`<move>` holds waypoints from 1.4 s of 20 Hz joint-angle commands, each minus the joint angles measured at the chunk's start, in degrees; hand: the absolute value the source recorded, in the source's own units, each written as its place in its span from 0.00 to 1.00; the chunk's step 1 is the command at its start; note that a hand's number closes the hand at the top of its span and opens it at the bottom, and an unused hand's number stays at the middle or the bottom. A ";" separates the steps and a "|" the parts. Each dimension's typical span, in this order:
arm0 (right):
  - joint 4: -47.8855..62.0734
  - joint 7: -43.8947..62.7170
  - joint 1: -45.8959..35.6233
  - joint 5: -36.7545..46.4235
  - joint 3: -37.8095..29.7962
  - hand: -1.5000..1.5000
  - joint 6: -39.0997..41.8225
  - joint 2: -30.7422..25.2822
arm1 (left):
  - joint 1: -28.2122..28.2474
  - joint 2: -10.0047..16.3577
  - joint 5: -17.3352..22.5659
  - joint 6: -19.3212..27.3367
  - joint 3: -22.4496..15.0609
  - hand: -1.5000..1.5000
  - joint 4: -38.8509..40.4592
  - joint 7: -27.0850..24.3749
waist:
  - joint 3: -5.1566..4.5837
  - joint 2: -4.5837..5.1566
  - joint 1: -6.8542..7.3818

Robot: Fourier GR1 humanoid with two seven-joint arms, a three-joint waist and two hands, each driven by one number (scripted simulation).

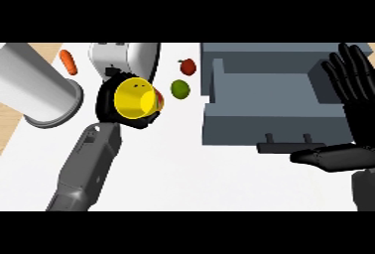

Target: Pick up the cup, place it into the drawer and close the drawer

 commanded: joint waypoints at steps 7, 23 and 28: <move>-0.45 1.01 -0.90 0.96 1.18 0.00 -1.13 1.04 | -11.96 -3.22 4.74 10.76 -10.91 1.00 -13.93 22.57 | -0.02 0.03 -0.67; 3.40 -2.04 -3.12 -0.82 -0.30 0.00 2.75 -1.61 | -38.82 -3.26 11.16 30.85 -22.76 1.00 11.02 37.25 | 0.10 1.60 -5.75; 1.09 -0.20 -4.69 -0.08 0.73 0.00 0.27 0.05 | -36.19 -3.26 12.50 25.22 -25.95 1.00 17.57 34.61 | 0.02 2.00 -6.33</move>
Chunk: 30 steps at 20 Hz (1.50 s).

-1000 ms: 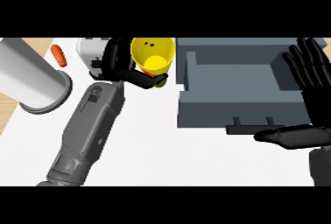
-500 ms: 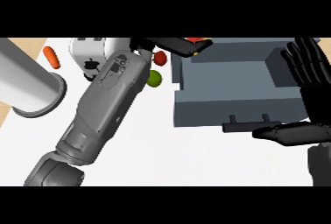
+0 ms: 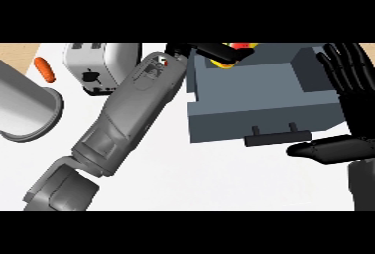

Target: Pick up the cup, place it into the drawer and close the drawer

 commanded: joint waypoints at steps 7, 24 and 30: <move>3.06 -0.82 -4.52 -0.93 1.76 0.00 1.40 0.72 | -0.05 0.00 3.48 -3.99 -10.20 1.00 6.34 3.46 | 0.05 1.22 -4.50; 3.34 4.76 -4.77 -10.57 15.84 1.00 21.37 -2.01 | 2.40 0.00 19.58 -3.24 -6.12 0.00 -0.66 -10.67 | -0.11 0.96 -4.68; 1.47 6.95 -0.63 0.45 19.70 0.00 25.14 -9.57 | 3.14 0.00 21.90 -1.41 -6.05 0.00 1.05 -14.07 | -0.06 0.11 -1.49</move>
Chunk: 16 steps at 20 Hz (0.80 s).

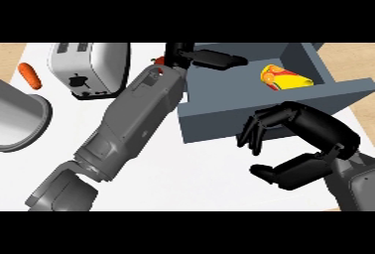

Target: Pick up the cup, place it into the drawer and close the drawer

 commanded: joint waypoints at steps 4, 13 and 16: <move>-0.35 -3.20 1.98 20.37 3.90 0.00 -2.66 -4.54 | 0.11 -0.01 2.40 1.25 0.98 0.00 1.55 -2.15 | 0.09 -0.69 4.96; 22.78 -12.95 1.59 37.14 11.81 0.00 -11.75 0.25 | 6.04 1.91 3.49 -4.79 2.37 0.00 -1.85 -4.75 | 0.07 -1.16 9.59; 34.59 -17.57 -2.51 40.36 12.28 0.00 -13.48 0.77 | 8.42 0.07 3.50 -2.88 2.06 0.00 -5.40 -6.16 | 0.11 -1.32 11.59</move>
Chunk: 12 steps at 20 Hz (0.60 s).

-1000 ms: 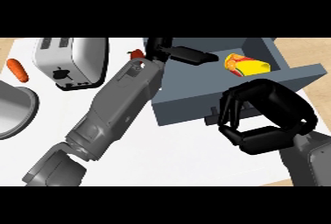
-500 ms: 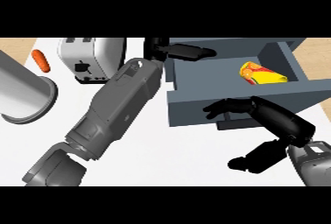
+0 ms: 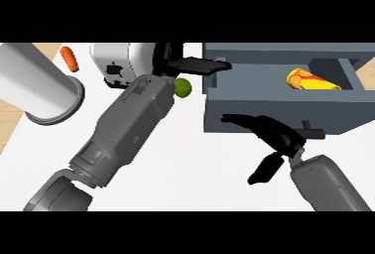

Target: Pick up the cup, place it into the drawer and close the drawer

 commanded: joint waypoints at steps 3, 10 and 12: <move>23.02 -8.06 -6.63 8.01 0.87 1.00 -8.23 4.03 | 4.69 3.35 0.99 -3.30 0.86 0.00 -5.03 1.42 | 0.08 0.02 3.33; 40.27 -17.77 -19.36 5.83 -8.18 1.00 -12.36 2.78 | 12.89 5.69 0.22 -7.59 -1.06 0.00 -10.55 0.92 | 0.17 0.26 6.02; 43.26 -19.42 -22.60 5.19 -10.74 1.00 -14.59 2.21 | 12.69 8.47 0.55 -8.56 -0.37 0.00 -11.31 2.30 | 0.20 0.57 6.24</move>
